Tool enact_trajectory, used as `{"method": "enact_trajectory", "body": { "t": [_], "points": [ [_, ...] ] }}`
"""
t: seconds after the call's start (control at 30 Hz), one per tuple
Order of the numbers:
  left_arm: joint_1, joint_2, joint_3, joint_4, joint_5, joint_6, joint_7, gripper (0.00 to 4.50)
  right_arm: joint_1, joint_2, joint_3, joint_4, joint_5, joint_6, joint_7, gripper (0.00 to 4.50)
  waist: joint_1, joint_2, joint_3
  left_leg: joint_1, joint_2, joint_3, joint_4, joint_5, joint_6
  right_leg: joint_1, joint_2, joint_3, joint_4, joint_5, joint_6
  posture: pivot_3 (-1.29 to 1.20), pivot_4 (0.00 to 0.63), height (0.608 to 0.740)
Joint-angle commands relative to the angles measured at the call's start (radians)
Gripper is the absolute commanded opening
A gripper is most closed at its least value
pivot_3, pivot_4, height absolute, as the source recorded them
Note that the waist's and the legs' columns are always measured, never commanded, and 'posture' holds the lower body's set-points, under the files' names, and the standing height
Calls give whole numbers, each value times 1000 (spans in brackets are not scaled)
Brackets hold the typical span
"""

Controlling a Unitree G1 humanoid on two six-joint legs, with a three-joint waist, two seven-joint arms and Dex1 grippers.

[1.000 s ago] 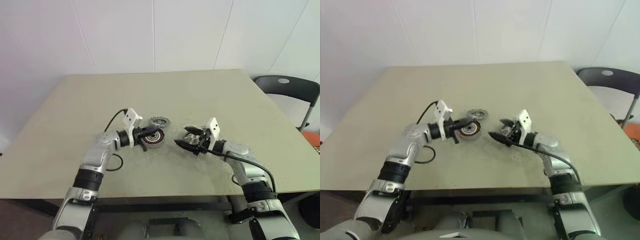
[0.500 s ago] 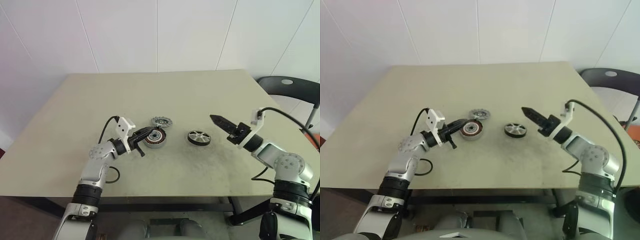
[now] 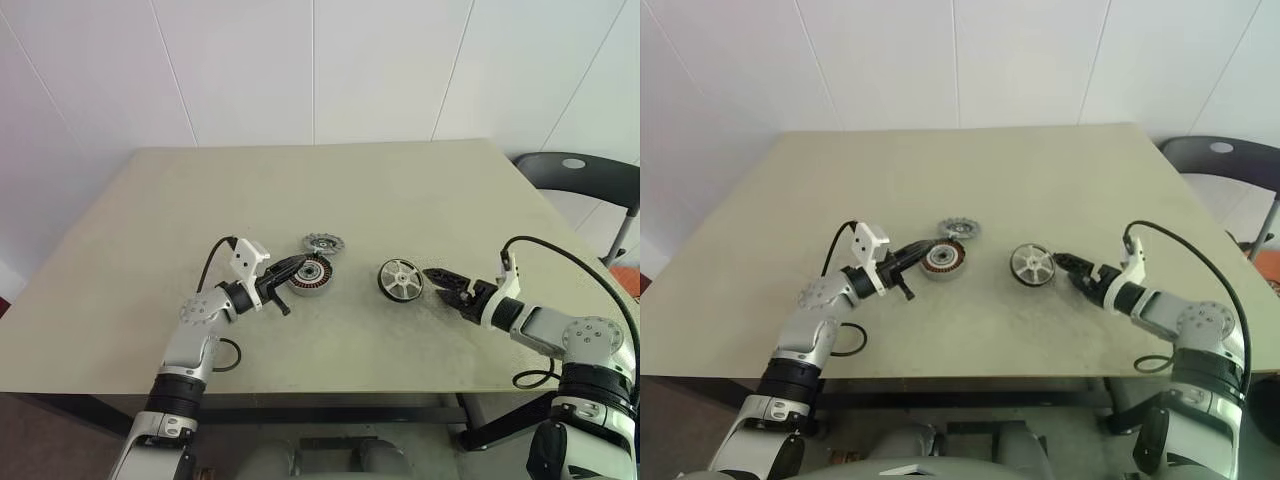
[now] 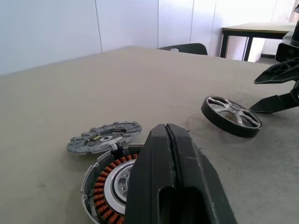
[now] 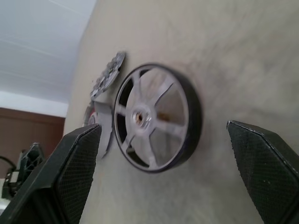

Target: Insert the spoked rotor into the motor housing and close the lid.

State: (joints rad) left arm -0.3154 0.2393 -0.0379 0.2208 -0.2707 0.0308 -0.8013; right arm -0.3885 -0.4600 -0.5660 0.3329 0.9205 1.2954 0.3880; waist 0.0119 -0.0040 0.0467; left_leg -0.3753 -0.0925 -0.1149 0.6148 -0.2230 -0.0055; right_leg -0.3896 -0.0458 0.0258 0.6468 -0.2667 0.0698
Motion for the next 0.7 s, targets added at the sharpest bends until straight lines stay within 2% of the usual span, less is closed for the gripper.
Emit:
{"method": "enact_trajectory", "body": {
  "t": [0.03,0.2,0.23,0.27,0.37,0.6,0.63,0.7],
  "points": [
    [-7,6,-3,-31,5,-2,11,39,-23,59,-13,-59,45,30,-35,4500,0,0,0,0,0,0,0,0,0,0,0,0,0,-1,1,0,0,740],
    [-11,15,-5,-30,19,-6,24,39,-28,145,-3,-91,61,29,-65,4500,0,0,0,0,0,0,0,0,0,0,0,0,0,0,1,0,0,740],
    [-12,16,-3,-31,21,-7,28,0,-32,158,-7,-92,65,23,-71,4097,0,0,0,0,0,0,0,0,0,0,0,0,0,0,1,0,0,740],
    [-13,18,-3,-31,25,-7,32,0,-33,168,-7,-93,66,14,-71,3952,0,0,0,0,0,0,0,0,0,0,0,0,0,0,1,0,0,740],
    [-16,25,-4,-30,28,-7,35,0,-37,194,-10,-95,64,-19,-72,2977,0,0,0,0,0,0,0,0,0,0,0,0,0,0,1,0,0,740],
    [-27,32,2,-32,21,-5,42,0,-38,218,-17,-93,61,-132,-57,575,0,0,0,0,0,0,0,0,0,-1,0,0,0,0,1,0,0,740],
    [-28,35,3,-32,22,-4,43,0,-37,220,-19,-93,67,-142,-56,299,0,0,0,0,0,0,-1,0,0,-1,0,0,0,-1,2,0,0,740],
    [-28,40,7,-30,25,-7,49,0,-37,219,-20,-87,74,-153,-56,299,1,0,0,0,0,0,-1,0,0,0,0,0,0,-1,2,0,0,740]
  ]
}}
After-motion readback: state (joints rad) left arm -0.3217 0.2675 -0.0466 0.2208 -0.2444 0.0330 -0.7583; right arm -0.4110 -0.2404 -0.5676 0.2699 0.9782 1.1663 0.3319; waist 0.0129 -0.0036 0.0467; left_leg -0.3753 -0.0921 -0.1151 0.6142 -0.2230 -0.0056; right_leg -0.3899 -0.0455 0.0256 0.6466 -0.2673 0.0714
